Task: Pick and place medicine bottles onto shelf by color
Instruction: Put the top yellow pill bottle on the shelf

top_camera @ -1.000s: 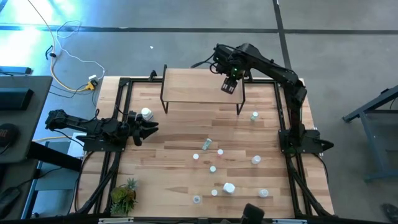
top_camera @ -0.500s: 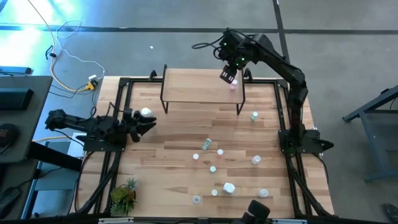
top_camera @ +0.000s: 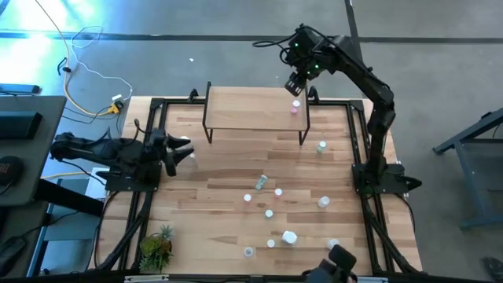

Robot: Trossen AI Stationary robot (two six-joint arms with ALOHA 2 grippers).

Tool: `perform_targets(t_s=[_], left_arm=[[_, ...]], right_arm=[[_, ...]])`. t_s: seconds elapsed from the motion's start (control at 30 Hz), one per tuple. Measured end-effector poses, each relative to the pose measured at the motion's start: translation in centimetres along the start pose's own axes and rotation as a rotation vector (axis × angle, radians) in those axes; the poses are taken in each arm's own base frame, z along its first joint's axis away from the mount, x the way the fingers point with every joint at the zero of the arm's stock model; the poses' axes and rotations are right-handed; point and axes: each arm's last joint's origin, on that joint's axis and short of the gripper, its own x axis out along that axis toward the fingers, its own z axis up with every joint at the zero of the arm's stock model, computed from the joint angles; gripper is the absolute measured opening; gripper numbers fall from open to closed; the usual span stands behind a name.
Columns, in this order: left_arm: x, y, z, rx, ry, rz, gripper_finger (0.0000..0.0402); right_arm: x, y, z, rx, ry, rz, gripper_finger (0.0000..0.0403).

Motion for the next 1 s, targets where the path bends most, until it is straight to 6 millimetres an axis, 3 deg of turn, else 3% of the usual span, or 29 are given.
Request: perform_targets(t_s=[0.2,0.37,0.6,1.0], left_arm=[[0.1,-0.6,1.9,0.024,0.152,0.12,0.02],[0.8,-0.5,2.5,-0.026,0.323,0.231,0.02],[3.5,-0.2,1.9,-0.187,0.513,0.337,0.02],[7.4,0.5,-0.1,-0.244,0.691,0.501,0.02]], right_arm=[[-1.5,-1.0,-0.4,0.026,-0.05,-0.018,0.0168],[-3.9,-1.9,-1.0,0.05,-0.133,-0.038,0.0168],[-6.0,-2.5,-1.9,0.071,-0.19,-0.055,0.0168],[-6.1,-2.6,-2.1,0.074,-0.172,-0.058,0.0168]])
